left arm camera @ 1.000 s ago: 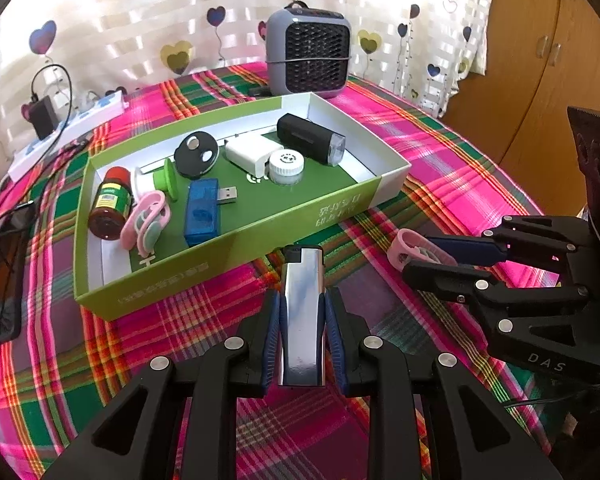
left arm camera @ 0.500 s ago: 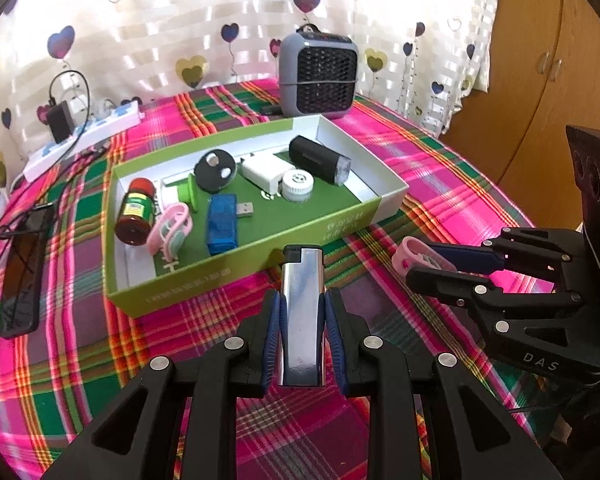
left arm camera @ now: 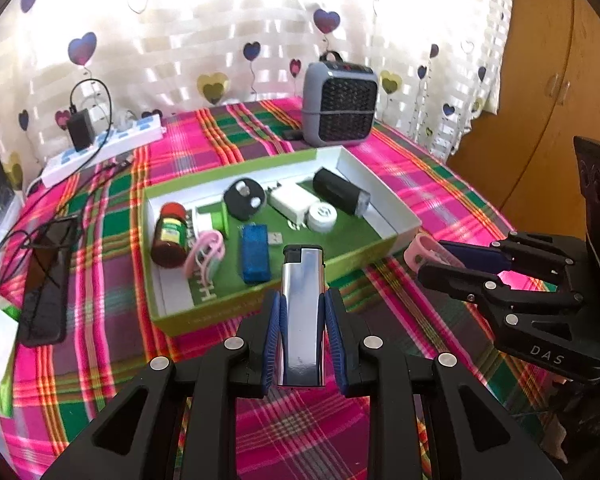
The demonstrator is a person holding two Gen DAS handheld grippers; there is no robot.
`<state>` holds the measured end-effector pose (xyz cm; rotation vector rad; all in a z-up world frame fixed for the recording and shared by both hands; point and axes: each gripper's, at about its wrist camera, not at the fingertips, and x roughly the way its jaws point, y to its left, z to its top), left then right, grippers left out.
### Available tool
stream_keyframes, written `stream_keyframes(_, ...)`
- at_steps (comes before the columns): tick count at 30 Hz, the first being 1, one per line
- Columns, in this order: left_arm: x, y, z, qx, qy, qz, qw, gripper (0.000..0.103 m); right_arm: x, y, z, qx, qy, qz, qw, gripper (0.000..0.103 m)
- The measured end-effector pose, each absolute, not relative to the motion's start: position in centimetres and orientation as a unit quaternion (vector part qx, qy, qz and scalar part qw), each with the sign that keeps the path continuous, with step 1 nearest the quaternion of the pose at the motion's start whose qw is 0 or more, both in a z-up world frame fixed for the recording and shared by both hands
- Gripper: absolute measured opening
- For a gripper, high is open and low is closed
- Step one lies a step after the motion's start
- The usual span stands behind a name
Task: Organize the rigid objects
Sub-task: 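Carry the lighter with the left gripper while the right gripper carries the pink hook into the box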
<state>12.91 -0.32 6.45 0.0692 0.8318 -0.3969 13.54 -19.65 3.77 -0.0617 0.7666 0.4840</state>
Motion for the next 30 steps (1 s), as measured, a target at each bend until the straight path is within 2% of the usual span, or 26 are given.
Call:
stream_keyframes(15, 16.4, 1.2, 7.4, 0.022, 0.397, -0.171, 0.902, 0.022, 17.2, -18.9, 5.1, -0.039, 0.367, 0.223, 0.902, 0.024)
stream_keyframes(30, 19.5, 1.2, 5.5, -0.001, 0.417, -0.167, 0.893, 0.022, 22.6, -17.7, 4.9, -0.025, 0.384, 0.229, 0.894, 0.024)
